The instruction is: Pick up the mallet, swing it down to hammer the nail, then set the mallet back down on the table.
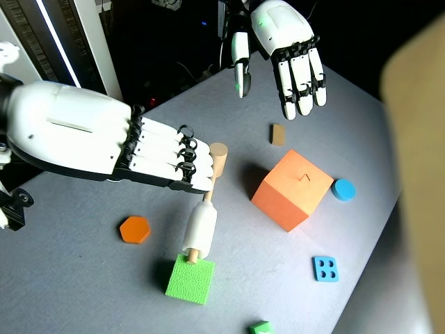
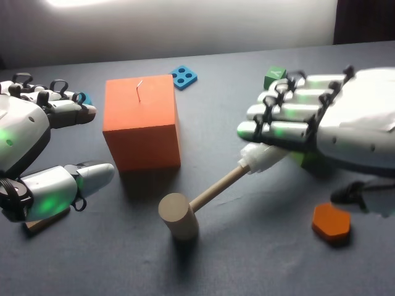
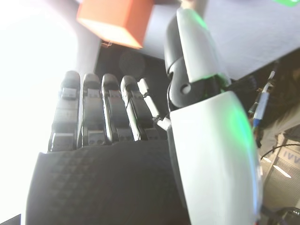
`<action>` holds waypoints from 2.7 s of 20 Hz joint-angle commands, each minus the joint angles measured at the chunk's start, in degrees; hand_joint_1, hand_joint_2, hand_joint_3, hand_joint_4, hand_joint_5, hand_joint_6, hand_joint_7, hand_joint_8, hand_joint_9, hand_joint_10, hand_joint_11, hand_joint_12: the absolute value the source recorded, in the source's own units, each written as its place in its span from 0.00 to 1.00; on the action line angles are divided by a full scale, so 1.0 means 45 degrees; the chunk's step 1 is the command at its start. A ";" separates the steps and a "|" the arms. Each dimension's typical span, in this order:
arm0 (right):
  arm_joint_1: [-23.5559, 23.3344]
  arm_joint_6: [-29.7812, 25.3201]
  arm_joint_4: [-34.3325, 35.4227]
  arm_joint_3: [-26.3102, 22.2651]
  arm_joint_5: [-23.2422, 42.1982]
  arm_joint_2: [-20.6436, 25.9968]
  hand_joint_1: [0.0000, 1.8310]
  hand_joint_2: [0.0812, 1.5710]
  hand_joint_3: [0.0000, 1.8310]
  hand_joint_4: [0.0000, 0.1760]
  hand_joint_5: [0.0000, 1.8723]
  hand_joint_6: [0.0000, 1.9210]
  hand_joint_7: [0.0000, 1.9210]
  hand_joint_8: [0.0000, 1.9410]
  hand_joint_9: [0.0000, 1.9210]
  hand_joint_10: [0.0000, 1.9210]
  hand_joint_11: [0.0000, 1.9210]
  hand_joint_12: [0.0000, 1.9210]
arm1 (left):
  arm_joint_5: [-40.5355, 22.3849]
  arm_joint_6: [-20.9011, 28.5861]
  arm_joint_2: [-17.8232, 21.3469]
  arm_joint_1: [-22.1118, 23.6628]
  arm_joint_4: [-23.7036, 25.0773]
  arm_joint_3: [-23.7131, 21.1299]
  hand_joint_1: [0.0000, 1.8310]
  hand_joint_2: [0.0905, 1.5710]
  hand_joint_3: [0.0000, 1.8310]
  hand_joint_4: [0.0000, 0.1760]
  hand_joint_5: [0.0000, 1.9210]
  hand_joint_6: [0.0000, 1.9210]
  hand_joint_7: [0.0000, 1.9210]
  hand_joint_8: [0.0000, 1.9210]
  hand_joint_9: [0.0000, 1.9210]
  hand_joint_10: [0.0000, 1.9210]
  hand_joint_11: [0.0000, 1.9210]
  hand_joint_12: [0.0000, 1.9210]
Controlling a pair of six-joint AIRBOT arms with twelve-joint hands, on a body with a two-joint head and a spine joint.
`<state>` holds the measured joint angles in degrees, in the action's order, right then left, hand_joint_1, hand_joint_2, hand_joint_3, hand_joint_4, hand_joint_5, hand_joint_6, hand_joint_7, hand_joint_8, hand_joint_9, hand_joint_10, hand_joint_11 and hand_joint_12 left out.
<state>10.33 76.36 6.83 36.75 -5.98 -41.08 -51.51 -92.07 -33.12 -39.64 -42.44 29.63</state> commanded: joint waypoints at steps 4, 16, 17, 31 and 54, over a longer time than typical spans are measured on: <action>-0.0693 -0.0468 -0.0009 -0.0020 0.0207 0.0074 0.00 0.65 0.01 0.00 0.01 0.00 0.00 0.00 0.00 0.00 0.00 0.00 | -0.1386 0.0008 0.0022 0.0069 0.0530 0.0093 0.03 0.50 0.02 0.00 0.00 0.00 0.00 0.00 0.00 0.00 0.00 0.00; -0.1791 -0.2484 -0.0607 0.0310 -0.1364 0.0047 0.26 0.54 0.00 0.00 0.00 0.00 0.00 0.00 0.00 0.00 0.00 0.00 | -0.0649 0.1129 0.0060 -0.0145 0.1430 0.0504 0.07 0.47 0.00 0.00 0.00 0.00 0.00 0.00 0.00 0.00 0.00 0.00; -0.1992 -0.3909 -0.1126 0.0581 -0.1782 -0.0083 0.44 0.53 0.00 0.00 0.00 0.00 0.00 0.00 0.00 0.00 0.00 0.00 | -0.0453 0.1641 0.0061 -0.0215 0.1946 0.0680 0.07 0.47 0.00 0.00 0.00 0.00 0.00 0.00 0.00 0.00 0.00 0.00; -0.1728 -1.1306 -1.0478 0.2030 -0.2981 -0.2628 0.59 0.54 0.00 0.00 0.00 0.00 0.00 0.00 0.00 0.00 0.00 0.00 | 0.1191 0.7484 -0.0016 -0.0643 0.8166 0.2549 0.01 0.51 0.01 0.00 0.00 0.00 0.00 0.00 0.00 0.00 0.00 0.00; -0.0476 -1.0728 -0.8896 0.6229 -0.4119 -0.7013 0.61 0.54 0.00 0.00 0.00 0.00 0.00 0.00 0.00 0.00 0.00 0.00 | 0.1116 1.0257 -0.1842 -0.1235 1.0689 0.5168 0.05 0.53 0.00 0.00 0.00 0.00 0.00 0.00 0.00 0.00 0.00 0.00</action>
<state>8.49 28.03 -31.24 65.04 -27.94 -73.23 -39.64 -46.17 -41.58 -45.60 6.59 52.95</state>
